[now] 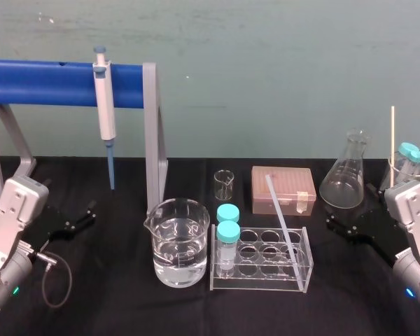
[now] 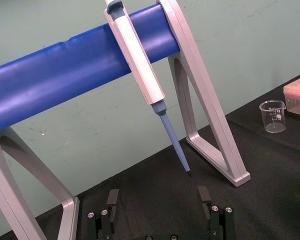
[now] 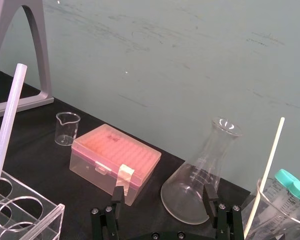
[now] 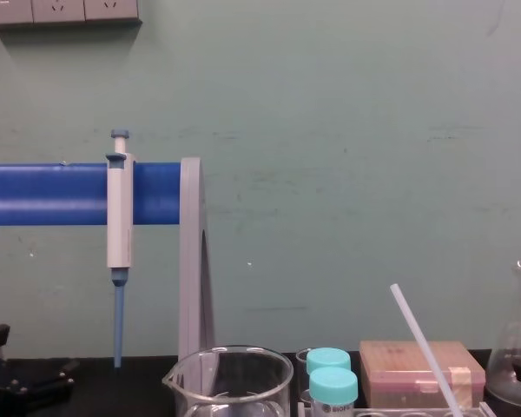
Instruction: Pick up the stirring rod with one hand, then place it down.
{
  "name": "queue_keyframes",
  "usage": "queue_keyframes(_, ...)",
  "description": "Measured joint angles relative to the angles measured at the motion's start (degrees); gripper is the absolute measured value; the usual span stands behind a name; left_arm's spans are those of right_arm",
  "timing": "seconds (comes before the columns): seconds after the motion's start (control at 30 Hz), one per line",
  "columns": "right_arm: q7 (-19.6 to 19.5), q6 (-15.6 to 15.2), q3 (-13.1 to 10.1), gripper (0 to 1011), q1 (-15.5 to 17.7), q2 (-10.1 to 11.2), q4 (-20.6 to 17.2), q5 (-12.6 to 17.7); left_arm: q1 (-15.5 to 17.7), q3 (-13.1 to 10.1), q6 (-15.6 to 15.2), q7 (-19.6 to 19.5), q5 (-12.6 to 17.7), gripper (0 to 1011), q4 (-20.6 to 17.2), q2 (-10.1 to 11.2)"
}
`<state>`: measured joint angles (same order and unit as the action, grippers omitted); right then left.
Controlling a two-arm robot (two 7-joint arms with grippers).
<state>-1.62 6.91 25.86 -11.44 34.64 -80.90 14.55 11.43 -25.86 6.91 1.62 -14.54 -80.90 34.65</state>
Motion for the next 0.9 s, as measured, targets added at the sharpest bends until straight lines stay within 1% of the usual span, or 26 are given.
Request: queue_keyframes(0.9, 0.0, 0.0, 0.0, 1000, 0.0, 0.0, 0.0, 0.0, 0.0, 0.0, 0.0, 0.0, 0.0, 1000, 0.0, 0.0)
